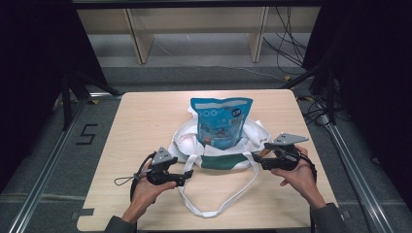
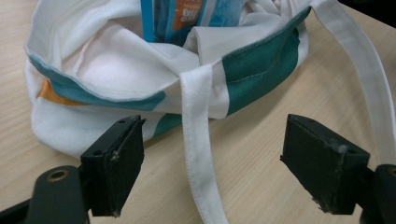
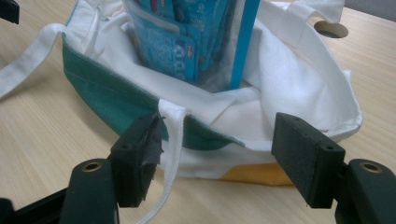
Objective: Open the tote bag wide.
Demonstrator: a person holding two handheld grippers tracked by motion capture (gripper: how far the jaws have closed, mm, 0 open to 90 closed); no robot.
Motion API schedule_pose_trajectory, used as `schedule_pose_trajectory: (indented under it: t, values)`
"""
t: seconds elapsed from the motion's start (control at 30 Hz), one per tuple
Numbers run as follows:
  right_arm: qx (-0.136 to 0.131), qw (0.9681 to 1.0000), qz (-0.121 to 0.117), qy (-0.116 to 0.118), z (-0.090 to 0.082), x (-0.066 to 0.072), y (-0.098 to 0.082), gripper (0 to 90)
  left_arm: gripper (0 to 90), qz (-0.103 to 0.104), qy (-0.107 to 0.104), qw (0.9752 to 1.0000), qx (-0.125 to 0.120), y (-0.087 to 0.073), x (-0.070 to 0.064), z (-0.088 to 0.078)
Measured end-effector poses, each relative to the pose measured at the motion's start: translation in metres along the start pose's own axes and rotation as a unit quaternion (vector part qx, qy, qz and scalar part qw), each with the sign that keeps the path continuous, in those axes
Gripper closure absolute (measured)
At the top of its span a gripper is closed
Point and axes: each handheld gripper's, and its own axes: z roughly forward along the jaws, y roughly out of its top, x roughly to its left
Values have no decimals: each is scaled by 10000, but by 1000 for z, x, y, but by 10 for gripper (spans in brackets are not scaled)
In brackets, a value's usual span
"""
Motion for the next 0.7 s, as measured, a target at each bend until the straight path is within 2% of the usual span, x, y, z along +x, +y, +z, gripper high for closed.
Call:
schedule_pose_trajectory:
  t: [0.03, 0.07, 0.1, 0.13, 0.17, 0.23, 0.27, 0.3, 0.33, 0.37, 0.4, 0.47, 0.5, 0.57, 0.6, 0.63, 0.7]
  values:
    - [39, 9999, 111, 29, 0, 2, -1, 337, 200, 10, -4, 10000, 25, -1, -1, 0]
    - [49, 9999, 108, 18, -1, 3, -1, 337, 200, 58, 13, 10000, 18, -2, -2, 0]
    - [63, 10000, -3, 12, -2, 1, -1, 337, 200, 34, -4, 10000, -4, -3, -3, 1]
    - [39, 10000, -26, 5, -3, 1, -1, 337, 200, 116, -18, 9999, 71, -3, -2, 0]
    - [-33, 10000, -76, -17, -2, 1, -2, 336, 201, 75, 4, 10000, 3, -4, -3, 1]
    - [11, 10000, 3, -26, -4, 3, -3, 336, 199, 42, -30, 10000, 8, -6, -5, -1]
    - [22, 10000, 18, -28, -5, 4, -4, 336, 198, 105, -38, 9999, 29, -7, -5, -3]
    - [26, 10000, 3, -20, -5, 4, -5, 335, 194, -13, -46, 10000, -16, -8, -7, -3]
    - [51, 10000, -66, 6, -5, 4, -5, 334, 193, 11, -48, 10000, -8, -9, -7, -4]
    - [69, 10000, 18, -33, -5, 6, -6, 334, 192, 77, -77, 9999, -47, -11, -6, -5]
    - [76, 10000, -43, -24, -5, 6, -7, 333, 192, 76, -63, 10000, 1, -11, -7, -7]
    - [78, 10000, -12, -24, -5, 9, -8, 330, 192, 30, -94, 9999, -58, -15, -8, -9]
    - [132, 9999, 94, 0, -6, 12, -9, 329, 192, -25, -84, 10000, -19, -16, -8, -11]
    - [117, 9999, -27, 5, -6, 13, -11, 329, 192, 48, -84, 9999, -65, -20, -9, -13]
    - [102, 9999, -76, -7, -6, 14, -12, 328, 192, -37, -79, 9999, -50, -22, -10, -13]
    - [158, 9999, -25, 16, -7, 16, -13, 327, 192, 72, -75, 9999, 48, -23, -10, -16]
    - [172, 9998, -75, -2, -7, 19, -17, 326, 191, -27, -90, 9999, -60, -27, -13, -17]
